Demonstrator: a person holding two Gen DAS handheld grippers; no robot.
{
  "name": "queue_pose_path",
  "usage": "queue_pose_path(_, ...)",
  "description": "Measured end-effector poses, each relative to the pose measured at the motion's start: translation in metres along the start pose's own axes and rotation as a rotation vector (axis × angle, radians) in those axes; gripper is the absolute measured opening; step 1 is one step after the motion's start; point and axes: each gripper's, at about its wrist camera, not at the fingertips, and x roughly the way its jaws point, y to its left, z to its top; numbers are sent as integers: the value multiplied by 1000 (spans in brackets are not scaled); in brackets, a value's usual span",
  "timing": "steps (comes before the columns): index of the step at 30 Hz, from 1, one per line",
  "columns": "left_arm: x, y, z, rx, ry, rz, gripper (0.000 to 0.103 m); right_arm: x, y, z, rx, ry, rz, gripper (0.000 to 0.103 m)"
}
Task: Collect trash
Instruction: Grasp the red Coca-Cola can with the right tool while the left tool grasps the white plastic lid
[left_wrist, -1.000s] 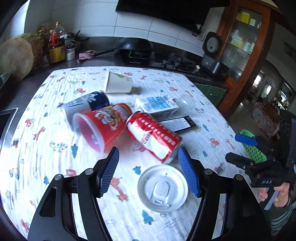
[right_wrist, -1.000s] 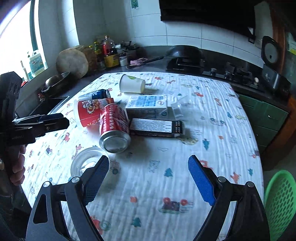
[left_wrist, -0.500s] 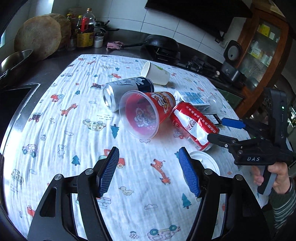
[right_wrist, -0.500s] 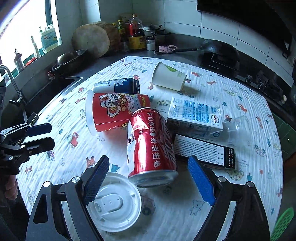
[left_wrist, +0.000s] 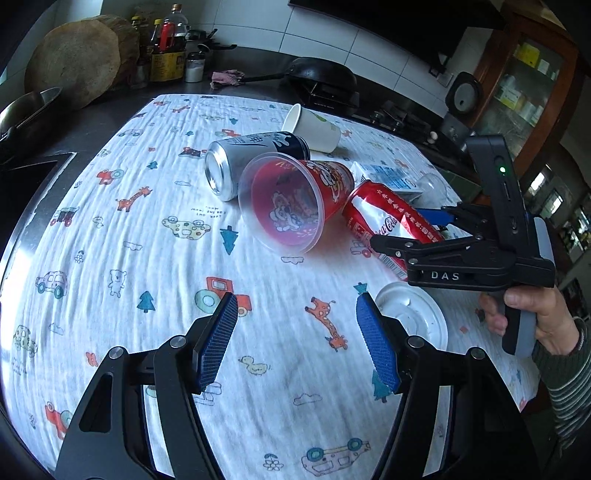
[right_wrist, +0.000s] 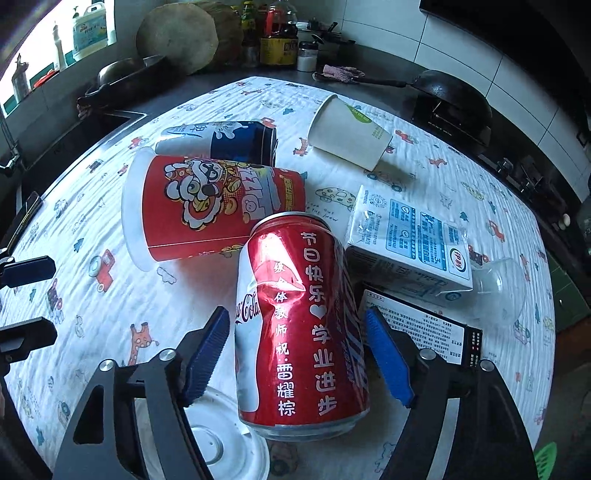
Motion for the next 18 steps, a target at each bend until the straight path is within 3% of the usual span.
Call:
queue_pose_path(6,10,-18,-4,51,38,-34,66,-6,-4,-6,19,-19,-6,65)
queue_pose_path(13,37,-44,-9,120,112,-89,66,-43,-19,-30,83,-90,28,65)
queue_pose_path(18,56,-52,-10,132,153,-106,56,-74,-36,-55,129,-134,21,65)
